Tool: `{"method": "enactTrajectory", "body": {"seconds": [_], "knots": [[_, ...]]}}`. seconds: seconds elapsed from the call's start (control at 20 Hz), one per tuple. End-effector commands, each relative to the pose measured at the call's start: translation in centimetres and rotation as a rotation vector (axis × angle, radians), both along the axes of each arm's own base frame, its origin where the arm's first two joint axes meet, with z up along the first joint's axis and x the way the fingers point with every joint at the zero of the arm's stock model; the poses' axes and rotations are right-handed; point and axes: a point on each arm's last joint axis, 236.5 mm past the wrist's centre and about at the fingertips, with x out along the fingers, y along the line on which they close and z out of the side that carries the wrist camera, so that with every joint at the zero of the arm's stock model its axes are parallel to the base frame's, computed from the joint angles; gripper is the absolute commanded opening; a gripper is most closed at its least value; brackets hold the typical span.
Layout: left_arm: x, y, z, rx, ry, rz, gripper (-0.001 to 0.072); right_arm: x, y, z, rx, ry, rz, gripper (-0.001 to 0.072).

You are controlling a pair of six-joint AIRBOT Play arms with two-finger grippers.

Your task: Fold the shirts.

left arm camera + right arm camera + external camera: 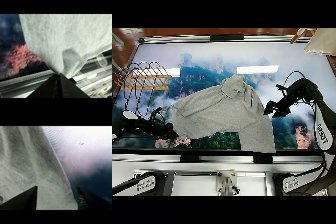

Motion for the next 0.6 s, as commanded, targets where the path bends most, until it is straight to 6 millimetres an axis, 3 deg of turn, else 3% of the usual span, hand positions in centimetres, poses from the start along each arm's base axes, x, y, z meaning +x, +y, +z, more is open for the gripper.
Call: {"method": "enactTrajectory", "body": {"seconds": [0.0, 0.05, 0.1, 0.2, 0.3, 0.35, 0.4, 0.45, 0.5, 0.55], "knots": [[0.3, 0.0, 0.7, 0.006, -0.029, 0.001, 0.0028, -0.8, 1.9, -1.6, -0.001, 0.016, 0.093, 0.0404], [0.5, 0.1, 1.0, 0.009, -0.045, 0.000, 0.0028, -0.4, 1.6, -2.0, -0.048, -0.004, 0.104, 0.0160], [1.0, 0.2, 1.7, 0.017, -0.075, -0.001, 0.0027, 0.0, 1.6, -1.7, -0.071, -0.020, 0.099, 0.0059], [3.3, 0.8, 4.7, 0.047, -0.205, -0.010, 0.0026, 1.3, 2.5, 1.7, -0.044, -0.130, 0.135, 0.0059], [6.9, 1.6, 11.4, 0.103, -0.433, -0.015, 0.0026, 4.0, 2.8, 9.1, -0.043, -0.341, 0.140, 0.0058], [8.8, 2.1, 16.6, 0.147, -0.596, -0.009, 0.0026, 5.5, 3.0, 14.9, -0.046, -0.500, 0.129, 0.0059], [10.0, 2.6, 22.9, 0.195, -0.781, 0.006, 0.0026, 6.4, 3.3, 22.0, -0.043, -0.689, 0.114, 0.0059], [10.5, 2.9, 30.8, 0.254, -1.008, 0.035, 0.0027, 6.2, 3.5, 29.4, -0.048, -0.885, 0.098, 0.0059], [9.5, 3.2, 39.5, 0.311, -1.252, 0.084, 0.0027, 5.0, 3.4, 37.2, -0.069, -1.098, 0.076, 0.0059], [7.0, 3.1, 47.5, 0.355, -1.477, 0.140, 0.0027, 2.3, 3.1, 45.6, -0.086, -1.338, 0.038, 0.0059]]}}
